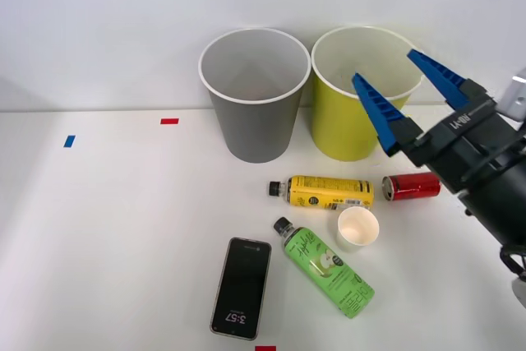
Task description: Put cans in the gray bin, plastic bottles in the light green bin
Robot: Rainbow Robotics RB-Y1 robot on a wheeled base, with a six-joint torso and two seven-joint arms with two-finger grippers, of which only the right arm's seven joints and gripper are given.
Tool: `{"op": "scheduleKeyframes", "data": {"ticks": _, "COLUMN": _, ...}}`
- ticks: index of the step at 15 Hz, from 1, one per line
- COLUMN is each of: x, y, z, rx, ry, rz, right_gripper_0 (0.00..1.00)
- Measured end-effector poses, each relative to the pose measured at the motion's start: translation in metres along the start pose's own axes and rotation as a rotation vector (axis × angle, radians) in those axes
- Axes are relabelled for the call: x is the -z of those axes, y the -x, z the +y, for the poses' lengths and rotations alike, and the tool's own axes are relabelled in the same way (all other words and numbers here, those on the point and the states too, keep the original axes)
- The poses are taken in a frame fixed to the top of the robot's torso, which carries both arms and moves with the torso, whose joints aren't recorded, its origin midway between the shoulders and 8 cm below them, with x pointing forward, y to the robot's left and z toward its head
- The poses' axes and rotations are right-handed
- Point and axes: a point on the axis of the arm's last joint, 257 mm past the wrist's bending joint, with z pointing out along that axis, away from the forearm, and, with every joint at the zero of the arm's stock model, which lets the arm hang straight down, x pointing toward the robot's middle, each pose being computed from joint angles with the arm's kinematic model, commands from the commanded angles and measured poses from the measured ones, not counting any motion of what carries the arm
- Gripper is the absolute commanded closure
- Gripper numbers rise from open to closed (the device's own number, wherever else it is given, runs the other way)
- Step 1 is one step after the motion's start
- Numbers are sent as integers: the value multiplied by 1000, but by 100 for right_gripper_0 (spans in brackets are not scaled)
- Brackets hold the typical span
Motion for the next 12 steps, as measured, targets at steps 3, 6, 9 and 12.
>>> {"op": "scheduleKeyframes", "data": {"ticks": 3, "x": 47, "y": -2, "z": -13, "rx": -21, "ry": -91, "rz": -18, "right_gripper_0": 0}}
{"op": "scheduleKeyframes", "data": {"ticks": 6, "x": 90, "y": -10, "z": -26, "rx": -48, "ry": -215, "rz": -50, "right_gripper_0": 0}}
{"op": "scheduleKeyframes", "data": {"ticks": 9, "x": 129, "y": -34, "z": -37, "rx": -88, "ry": -352, "rz": -25, "right_gripper_0": 0}}
{"op": "scheduleKeyframes", "data": {"ticks": 12, "x": 160, "y": -57, "z": -44, "rx": -142, "ry": -470, "rz": 14, "right_gripper_0": 0}}
